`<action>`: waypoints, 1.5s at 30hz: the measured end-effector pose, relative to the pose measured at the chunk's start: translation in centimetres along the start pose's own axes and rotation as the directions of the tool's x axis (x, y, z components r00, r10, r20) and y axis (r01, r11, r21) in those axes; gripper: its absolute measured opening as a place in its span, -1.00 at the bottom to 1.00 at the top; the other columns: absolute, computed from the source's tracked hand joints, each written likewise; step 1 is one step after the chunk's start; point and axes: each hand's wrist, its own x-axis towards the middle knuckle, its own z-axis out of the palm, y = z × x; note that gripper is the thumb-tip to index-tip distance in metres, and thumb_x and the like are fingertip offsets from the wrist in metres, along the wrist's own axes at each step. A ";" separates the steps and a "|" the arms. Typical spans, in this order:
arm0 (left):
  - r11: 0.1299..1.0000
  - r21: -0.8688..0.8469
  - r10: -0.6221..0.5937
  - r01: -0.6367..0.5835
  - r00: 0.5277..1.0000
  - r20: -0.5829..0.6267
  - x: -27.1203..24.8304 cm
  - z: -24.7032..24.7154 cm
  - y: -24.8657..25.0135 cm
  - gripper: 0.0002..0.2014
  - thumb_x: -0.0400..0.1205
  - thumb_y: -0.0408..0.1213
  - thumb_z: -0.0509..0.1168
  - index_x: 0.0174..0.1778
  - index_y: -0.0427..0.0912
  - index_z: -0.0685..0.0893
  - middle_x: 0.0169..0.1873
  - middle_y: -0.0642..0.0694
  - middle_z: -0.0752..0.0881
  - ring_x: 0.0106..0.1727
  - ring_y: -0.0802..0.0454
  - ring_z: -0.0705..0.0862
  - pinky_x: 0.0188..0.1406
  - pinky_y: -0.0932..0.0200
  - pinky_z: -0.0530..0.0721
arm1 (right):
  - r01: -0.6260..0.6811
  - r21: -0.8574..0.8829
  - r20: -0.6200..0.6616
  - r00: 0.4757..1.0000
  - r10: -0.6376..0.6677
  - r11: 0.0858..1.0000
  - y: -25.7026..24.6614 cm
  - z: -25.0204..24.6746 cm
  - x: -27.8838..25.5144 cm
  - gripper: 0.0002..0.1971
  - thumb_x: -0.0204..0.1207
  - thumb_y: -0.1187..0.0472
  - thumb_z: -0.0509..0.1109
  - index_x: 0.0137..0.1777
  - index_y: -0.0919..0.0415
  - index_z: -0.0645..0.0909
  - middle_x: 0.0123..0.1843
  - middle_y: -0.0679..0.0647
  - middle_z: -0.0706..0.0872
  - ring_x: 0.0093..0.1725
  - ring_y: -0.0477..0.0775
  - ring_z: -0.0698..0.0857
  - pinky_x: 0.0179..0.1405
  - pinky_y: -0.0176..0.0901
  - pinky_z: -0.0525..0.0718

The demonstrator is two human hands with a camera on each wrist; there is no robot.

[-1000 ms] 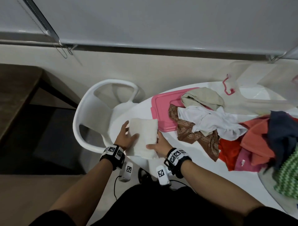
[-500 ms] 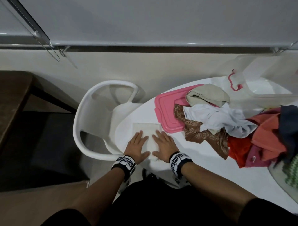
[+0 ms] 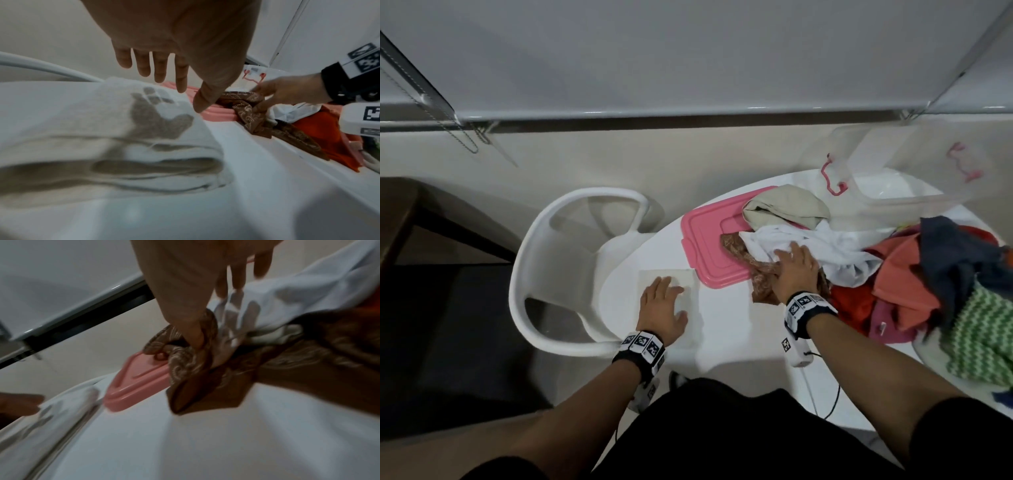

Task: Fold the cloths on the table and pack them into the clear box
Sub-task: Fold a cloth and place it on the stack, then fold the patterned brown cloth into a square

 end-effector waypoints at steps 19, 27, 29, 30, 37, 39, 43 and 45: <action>0.924 -0.041 0.371 -0.381 0.916 -0.156 5.1 1.2 17.7 -0.63 0.57 0.15 0.16 0.07 0.05 0.74 0.11 0.01 0.76 0.14 -0.16 0.66 0.24 -0.12 0.48 | 0.173 0.852 -0.176 0.983 -0.041 0.495 5.0 -8.5 -7.1 -0.88 0.44 0.36 0.46 -0.25 0.13 0.67 -0.06 -0.03 0.80 -0.04 -0.12 0.73 0.05 -0.27 0.68; 0.844 -0.475 0.114 -0.250 0.948 -0.296 7.8 -5.5 24.6 -0.88 0.76 -0.23 0.16 -0.01 -0.14 0.58 -0.13 -0.07 0.74 -0.09 -0.09 0.69 -0.07 0.14 0.60 | 0.218 0.884 -0.256 0.966 0.038 0.413 11.1 -14.7 -5.7 -0.67 0.48 0.29 0.49 -0.40 0.14 0.41 -0.46 -0.06 0.41 -0.38 -0.09 0.39 -0.33 -0.15 0.40; 0.796 -0.506 0.135 -0.332 0.912 -0.387 8.5 -8.0 26.9 -0.89 0.73 -0.27 0.18 -0.01 -0.15 0.61 -0.13 -0.04 0.73 -0.06 -0.04 0.68 -0.05 0.15 0.62 | 0.239 0.890 -0.274 0.961 0.036 0.388 12.3 -16.1 -5.7 -0.63 0.53 0.25 0.49 -0.40 0.06 0.38 -0.50 -0.14 0.38 -0.42 -0.11 0.36 -0.37 -0.16 0.36; 0.767 -0.511 0.165 -0.388 0.889 -0.427 8.6 -9.2 28.0 -0.88 0.71 -0.30 0.19 0.00 -0.16 0.64 -0.13 -0.01 0.74 -0.05 0.02 0.68 -0.02 0.18 0.62 | 0.246 0.900 -0.280 0.959 0.043 0.360 12.8 -17.0 -5.9 -0.63 0.54 0.25 0.49 -0.39 0.06 0.38 -0.50 -0.16 0.39 -0.44 -0.12 0.36 -0.38 -0.17 0.36; 0.571 -0.594 0.312 -0.567 0.819 -0.482 6.7 -16.6 35.5 -0.87 0.68 -0.29 0.29 -0.02 -0.09 0.75 -0.14 0.07 0.80 -0.09 0.16 0.75 -0.09 0.29 0.68 | 0.312 0.939 -0.314 0.949 -0.012 0.141 16.2 -24.4 -7.5 -0.79 0.49 0.30 0.57 -0.06 0.05 0.59 -0.14 0.10 0.82 -0.20 0.07 0.78 -0.25 -0.08 0.77; 0.593 -0.569 0.331 -0.569 0.817 -0.471 6.4 -18.0 36.1 -0.94 0.63 -0.25 0.39 -0.05 -0.08 0.78 -0.17 0.06 0.81 -0.14 0.17 0.75 -0.12 0.29 0.71 | 0.354 0.910 -0.359 0.933 -0.019 0.218 17.6 -26.0 -7.6 -0.82 0.48 0.30 0.57 -0.01 0.09 0.67 -0.10 0.07 0.83 -0.15 0.00 0.80 -0.19 -0.13 0.79; 0.633 -0.535 0.357 -0.559 0.824 -0.439 6.8 -18.7 34.7 -0.88 0.53 -0.14 0.53 -0.12 -0.09 0.80 -0.23 0.04 0.80 -0.19 0.20 0.73 -0.12 0.28 0.69 | 0.406 0.854 -0.459 0.883 0.103 0.325 20.5 -27.4 -7.4 -0.92 0.48 0.32 0.56 -0.08 0.24 0.72 -0.18 -0.14 0.75 -0.22 -0.44 0.68 -0.11 -0.46 0.64; 0.611 -0.578 0.334 -0.540 0.839 -0.430 6.8 -18.2 33.6 -0.93 0.54 -0.18 0.51 -0.13 -0.05 0.79 -0.25 0.09 0.80 -0.19 0.19 0.72 -0.11 0.26 0.68 | 0.389 0.866 -0.446 0.885 0.133 0.315 21.9 -27.2 -7.1 -0.87 0.45 0.37 0.57 -0.11 0.13 0.74 -0.17 -0.19 0.77 -0.11 -0.42 0.71 0.01 -0.36 0.67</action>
